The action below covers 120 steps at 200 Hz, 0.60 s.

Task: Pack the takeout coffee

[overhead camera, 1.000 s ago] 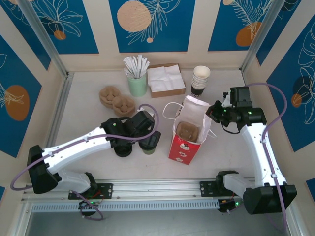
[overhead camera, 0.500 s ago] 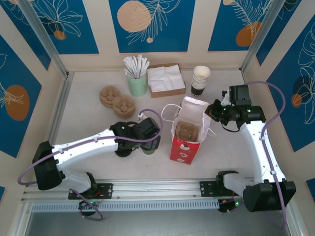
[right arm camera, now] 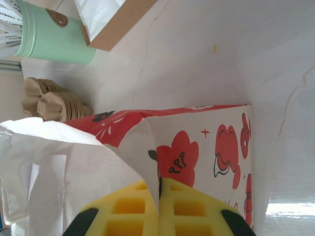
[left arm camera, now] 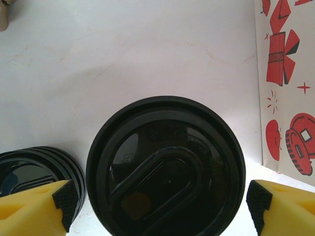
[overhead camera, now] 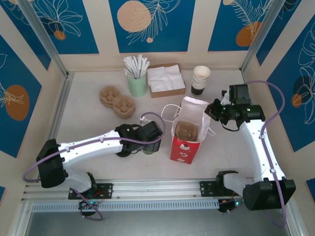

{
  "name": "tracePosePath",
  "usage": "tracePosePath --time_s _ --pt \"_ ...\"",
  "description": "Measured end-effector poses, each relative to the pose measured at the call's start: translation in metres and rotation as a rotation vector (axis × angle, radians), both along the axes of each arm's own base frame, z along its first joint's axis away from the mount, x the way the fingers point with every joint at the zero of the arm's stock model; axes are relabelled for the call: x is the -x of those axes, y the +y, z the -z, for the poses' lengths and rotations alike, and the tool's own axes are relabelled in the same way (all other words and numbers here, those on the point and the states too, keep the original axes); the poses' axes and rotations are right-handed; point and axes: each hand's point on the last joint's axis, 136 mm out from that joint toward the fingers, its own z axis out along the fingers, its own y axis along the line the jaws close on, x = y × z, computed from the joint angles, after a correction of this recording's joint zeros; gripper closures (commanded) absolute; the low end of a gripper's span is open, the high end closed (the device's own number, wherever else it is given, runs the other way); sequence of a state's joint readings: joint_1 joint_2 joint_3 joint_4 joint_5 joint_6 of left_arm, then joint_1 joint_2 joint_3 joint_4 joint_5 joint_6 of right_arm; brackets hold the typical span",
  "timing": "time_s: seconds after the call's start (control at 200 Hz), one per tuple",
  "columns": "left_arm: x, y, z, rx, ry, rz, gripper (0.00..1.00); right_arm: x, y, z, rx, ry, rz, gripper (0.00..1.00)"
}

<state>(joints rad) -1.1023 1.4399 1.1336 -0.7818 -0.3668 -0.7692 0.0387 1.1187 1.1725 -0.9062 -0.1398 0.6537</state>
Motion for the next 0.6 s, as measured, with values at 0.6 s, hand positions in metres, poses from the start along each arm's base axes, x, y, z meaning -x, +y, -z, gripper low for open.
tracePosePath --time_s 0.6 --pt "-0.0003 -0.0028 0.0047 0.003 0.007 -0.017 0.23 0.0000 -0.0001 0.0000 0.001 0.000 0.000 1.00"
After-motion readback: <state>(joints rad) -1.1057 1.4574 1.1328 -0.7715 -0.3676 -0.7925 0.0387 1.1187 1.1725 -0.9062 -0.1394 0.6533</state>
